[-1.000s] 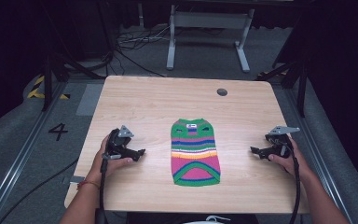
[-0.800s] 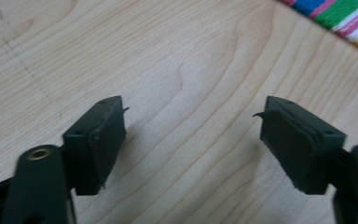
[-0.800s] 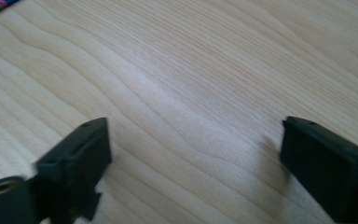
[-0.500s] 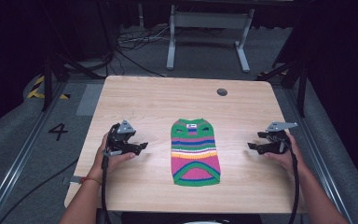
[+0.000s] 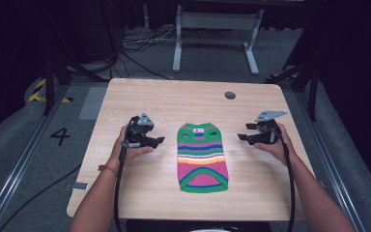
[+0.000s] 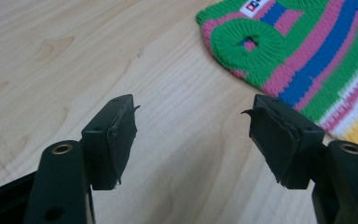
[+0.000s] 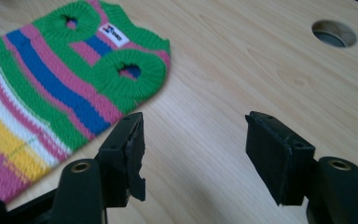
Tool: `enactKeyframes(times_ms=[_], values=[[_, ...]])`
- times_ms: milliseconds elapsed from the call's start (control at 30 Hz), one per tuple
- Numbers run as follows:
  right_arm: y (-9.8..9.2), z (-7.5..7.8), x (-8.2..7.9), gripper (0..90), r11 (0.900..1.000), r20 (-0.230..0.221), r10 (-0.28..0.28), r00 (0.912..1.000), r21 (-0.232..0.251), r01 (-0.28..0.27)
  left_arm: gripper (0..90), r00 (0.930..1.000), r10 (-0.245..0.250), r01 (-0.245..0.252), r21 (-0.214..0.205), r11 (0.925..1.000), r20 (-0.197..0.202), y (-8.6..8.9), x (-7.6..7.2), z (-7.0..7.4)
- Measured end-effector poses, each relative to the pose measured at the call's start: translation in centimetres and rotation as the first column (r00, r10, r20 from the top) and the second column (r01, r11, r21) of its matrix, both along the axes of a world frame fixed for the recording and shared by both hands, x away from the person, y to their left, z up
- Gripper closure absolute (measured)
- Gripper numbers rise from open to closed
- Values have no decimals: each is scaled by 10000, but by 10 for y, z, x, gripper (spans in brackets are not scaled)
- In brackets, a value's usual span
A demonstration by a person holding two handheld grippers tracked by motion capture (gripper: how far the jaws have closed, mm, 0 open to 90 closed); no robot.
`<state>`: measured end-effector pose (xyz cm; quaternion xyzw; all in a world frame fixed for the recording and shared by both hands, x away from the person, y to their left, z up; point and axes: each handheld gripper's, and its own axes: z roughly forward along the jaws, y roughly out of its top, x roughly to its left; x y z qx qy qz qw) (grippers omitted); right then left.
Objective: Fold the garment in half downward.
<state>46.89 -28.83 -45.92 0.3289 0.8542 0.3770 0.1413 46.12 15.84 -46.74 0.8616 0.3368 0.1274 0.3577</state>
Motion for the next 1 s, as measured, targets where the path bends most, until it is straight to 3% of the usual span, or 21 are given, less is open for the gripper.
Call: enactKeyframes(times_ms=[233, 267, 300, 467, 600, 767, 1000], values=[[32, -1, 26, 446, 9995, -54, 309, 9995, 46, -309, 361, 10000, 21, -21, -115, 9999, 5, -22, 21, 0], [36, -1, 29, 457, 9993, -63, 362, 9993, 23, -361, 363, 10000, 22, -22, -49, 10000, -90, -28, 27, -1], [40, -2, 32, 460, 9992, -98, 393, 9992, -3, -393, 363, 10000, 5, -6, 74, 10000, 64, -32, 29, -2], [57, -9, 44, 509, 9984, -197, 557, 9983, -5, -557, 367, 9995, 25, -32, -235, 9997, -301, -44, 43, -10], [68, -16, 54, 552, 9979, -390, 626, 9973, -167, -633, 378, 9994, -15, -1, -461, 9989, -337, -53, 50, -16], [79, -22, 63, 577, 9982, -484, 590, 9971, -109, -596, 418, 9976, 14, -39, -365, 9993, -693, -63, 57, -26], [95, -34, 70, 606, 9984, -637, 523, 9966, -165, -534, 418, 9966, 110, -145, -428, 9990, -816, -76, 65, -34]])
